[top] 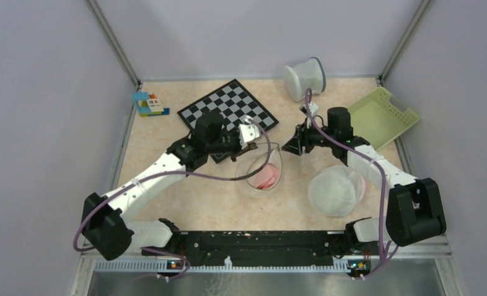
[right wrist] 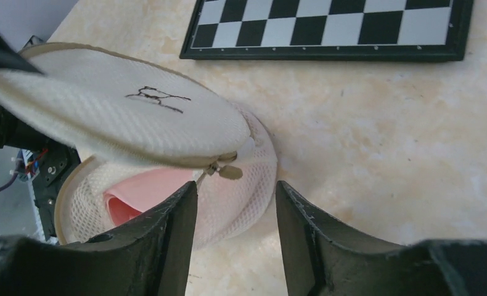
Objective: Unzip the laundry bag and remove the bra
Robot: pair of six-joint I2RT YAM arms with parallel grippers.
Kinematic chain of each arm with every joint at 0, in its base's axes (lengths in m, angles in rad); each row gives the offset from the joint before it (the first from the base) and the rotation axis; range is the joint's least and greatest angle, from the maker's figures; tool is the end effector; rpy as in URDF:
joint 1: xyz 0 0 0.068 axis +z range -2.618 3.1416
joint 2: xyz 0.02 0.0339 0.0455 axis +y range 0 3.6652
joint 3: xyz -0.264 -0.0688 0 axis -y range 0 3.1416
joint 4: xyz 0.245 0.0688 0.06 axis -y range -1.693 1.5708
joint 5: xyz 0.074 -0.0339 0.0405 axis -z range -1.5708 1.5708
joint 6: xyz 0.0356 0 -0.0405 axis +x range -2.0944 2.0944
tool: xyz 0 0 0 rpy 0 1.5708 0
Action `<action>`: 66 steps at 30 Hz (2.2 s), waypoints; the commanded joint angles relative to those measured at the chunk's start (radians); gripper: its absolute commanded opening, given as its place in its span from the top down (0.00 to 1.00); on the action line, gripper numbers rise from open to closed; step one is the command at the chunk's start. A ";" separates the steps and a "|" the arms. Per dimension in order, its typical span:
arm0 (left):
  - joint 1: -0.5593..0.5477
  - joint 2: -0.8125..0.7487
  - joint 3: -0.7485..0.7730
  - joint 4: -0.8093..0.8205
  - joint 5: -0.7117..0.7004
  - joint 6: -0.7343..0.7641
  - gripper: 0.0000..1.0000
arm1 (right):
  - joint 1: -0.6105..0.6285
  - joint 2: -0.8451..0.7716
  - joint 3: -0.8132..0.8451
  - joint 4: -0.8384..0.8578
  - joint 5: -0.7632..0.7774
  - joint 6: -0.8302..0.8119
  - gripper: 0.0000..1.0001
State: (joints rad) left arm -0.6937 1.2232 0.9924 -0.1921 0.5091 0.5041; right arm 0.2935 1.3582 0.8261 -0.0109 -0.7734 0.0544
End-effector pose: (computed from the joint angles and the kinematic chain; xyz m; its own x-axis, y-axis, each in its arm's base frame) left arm 0.2028 -0.1912 0.3209 0.1584 0.4168 -0.8951 0.9405 0.2123 0.2653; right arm 0.2714 0.1080 0.2476 -0.5363 -0.1214 -0.8353 -0.7515 0.5193 0.4070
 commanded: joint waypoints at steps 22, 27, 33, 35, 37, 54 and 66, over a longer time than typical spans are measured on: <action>0.428 0.574 0.478 -0.311 0.136 -0.378 0.49 | -0.048 -0.139 -0.148 -0.177 -0.040 -0.024 0.38; 0.399 0.428 0.366 -0.217 0.141 -0.242 0.35 | -0.048 -0.098 -0.163 -0.150 -0.054 0.011 0.40; 0.270 0.279 0.199 -0.148 0.167 -0.079 0.34 | -0.048 -0.042 -0.168 -0.117 -0.071 0.047 0.43; 0.214 0.264 0.163 -0.136 0.187 -0.054 0.35 | -0.048 -0.027 -0.169 -0.098 -0.074 0.060 0.44; 0.160 0.271 0.147 -0.139 0.201 -0.042 0.36 | -0.048 -0.010 -0.173 -0.074 -0.079 0.073 0.45; -0.003 0.466 0.063 0.030 0.341 0.065 0.35 | 0.002 0.152 -0.203 0.201 -0.125 0.261 0.72; -0.033 0.556 0.027 0.254 0.328 0.028 0.26 | 0.022 0.215 -0.195 0.287 -0.176 0.332 0.78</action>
State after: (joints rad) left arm -0.7212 1.7584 1.0332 -0.0772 0.8230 0.5533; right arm 0.2993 1.5555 0.6281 0.2008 -0.9020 0.3607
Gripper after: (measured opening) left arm 0.734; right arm 0.227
